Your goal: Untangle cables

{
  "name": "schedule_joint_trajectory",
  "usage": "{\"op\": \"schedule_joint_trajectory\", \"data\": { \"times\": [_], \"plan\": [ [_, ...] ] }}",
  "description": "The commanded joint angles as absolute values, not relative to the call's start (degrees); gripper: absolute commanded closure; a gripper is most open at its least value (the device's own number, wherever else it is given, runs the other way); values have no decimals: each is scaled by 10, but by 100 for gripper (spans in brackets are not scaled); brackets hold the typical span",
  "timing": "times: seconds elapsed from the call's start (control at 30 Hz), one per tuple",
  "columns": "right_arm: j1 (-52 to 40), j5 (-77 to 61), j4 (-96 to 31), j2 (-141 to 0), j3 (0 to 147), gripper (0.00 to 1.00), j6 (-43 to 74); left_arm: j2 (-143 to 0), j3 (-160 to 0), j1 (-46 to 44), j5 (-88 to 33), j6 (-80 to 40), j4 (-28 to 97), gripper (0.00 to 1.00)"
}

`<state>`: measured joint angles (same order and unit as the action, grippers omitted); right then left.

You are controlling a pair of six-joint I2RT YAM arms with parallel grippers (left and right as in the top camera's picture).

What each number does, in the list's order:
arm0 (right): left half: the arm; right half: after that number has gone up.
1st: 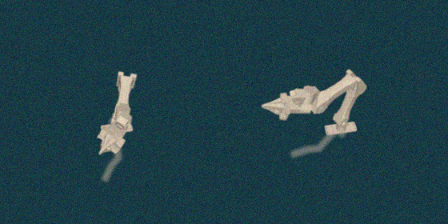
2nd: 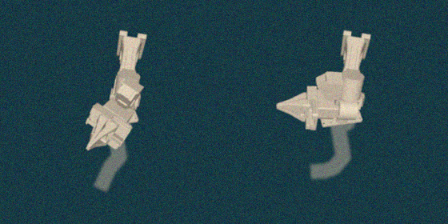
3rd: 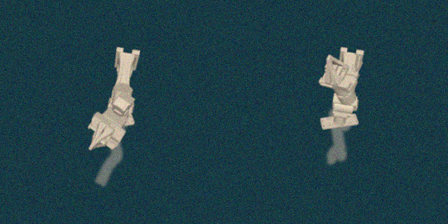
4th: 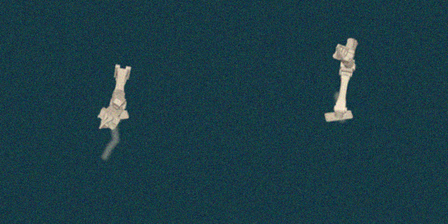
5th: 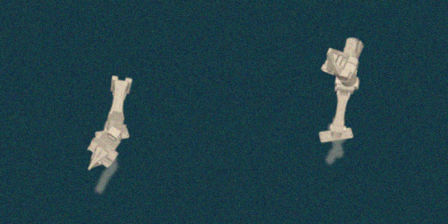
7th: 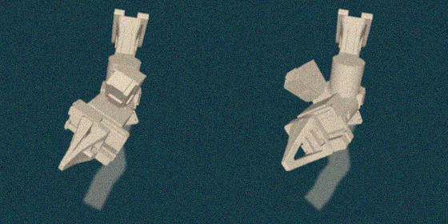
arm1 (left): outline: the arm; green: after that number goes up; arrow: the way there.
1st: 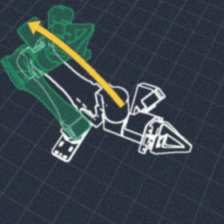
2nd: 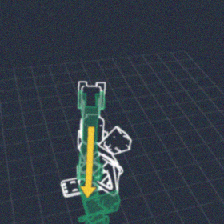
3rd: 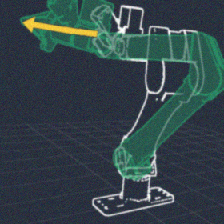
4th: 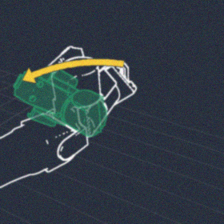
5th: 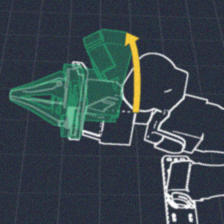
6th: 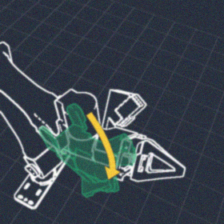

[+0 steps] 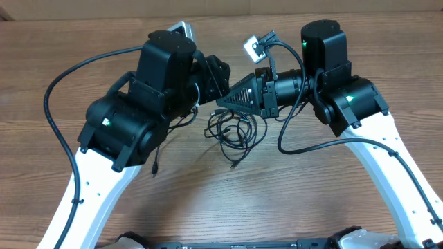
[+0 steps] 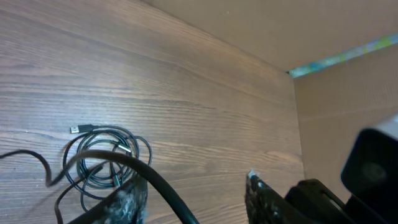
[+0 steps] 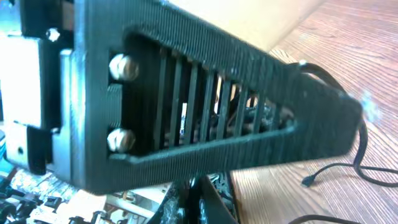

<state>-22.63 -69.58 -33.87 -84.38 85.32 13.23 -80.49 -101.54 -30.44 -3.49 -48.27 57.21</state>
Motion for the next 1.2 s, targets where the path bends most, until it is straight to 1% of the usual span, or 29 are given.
{"op": "schedule_joint_trajectory", "data": {
  "times": [0.0, 0.1, 0.2, 0.27, 0.4, 0.53, 0.67, 0.7, 0.73, 0.8, 0.83, 0.9, 0.93, 0.97, 1.0, 1.03, 1.07, 1.1, 1.17],
  "plan": [
    [-228, -697, -337, -829, 856, 96, 137, -804, -1024, -299, -45, -496, 570, 57],
    [-228, -698, -337, -829, 856, 96, 137, -804, -1024, -296, -45, -496, 567, 65],
    [-228, -698, -339, -829, 856, 96, 137, -804, -1024, -292, -45, -496, 564, 71],
    [-228, -697, -344, -829, 856, 96, 137, -804, -1024, -291, -45, -496, 558, 73],
    [-228, -691, -353, -829, 856, 96, 137, -804, -1024, -291, -39, -495, 548, 71],
    [-228, -691, -353, -829, 856, 96, 137, -804, -1024, -291, -39, -495, 548, 76],
    [-228, -691, -353, -829, 856, 96, 137, -804, -1024, -291, -39, -495, 547, 87],
    [-228, -691, -353, -829, 856, 96, 137, -804, -1024, -291, -39, -495, 545, 93],
    [-228, -691, -354, -829, 856, 96, 137, -804, -1024, -291, -39, -495, 543, 96],
    [-228, -672, -373, -829, 856, 96, 137, -802, -1025, -291, -39, -490, 529, 96],
    [-228, -644, -395, -829, 856, 90, 137, -797, -1027, -292, -39, -468, 507, 95],
    [-228, -578, -443, -830, 856, 89, 137, -788, -1036, -291, -39, -428, 479, 96],
    [-228, -555, -457, -830, 856, 84, 137, -784, -1044, -292, -38, -404, 467, 96],
    [-228, -543, -464, -830, 856, 73, 137, -782, -1049, -291, -38, -392, 464, 96],
    [-228, -529, -470, -830, 856, 51, 137, -781, -1054, -292, -35, -386, 463, 96],
    [-228, -520, -474, -830, 856, 28, 137, -781, -1058, -292, -29, -385, 462, 96],
    [-228, -504, -483, -830, 856, 10, 137, -781, -1062, -292, -19, -385, 459, 96],
    [-228, -493, -489, -830, 856, 0, 137, -781, -1067, -292, -13, -385, 453, 96],
    [-228, -452, -514, -830, 856, 0, 137, -781, -1084, -292, -15, -385, 434, 96]
  ]
}}
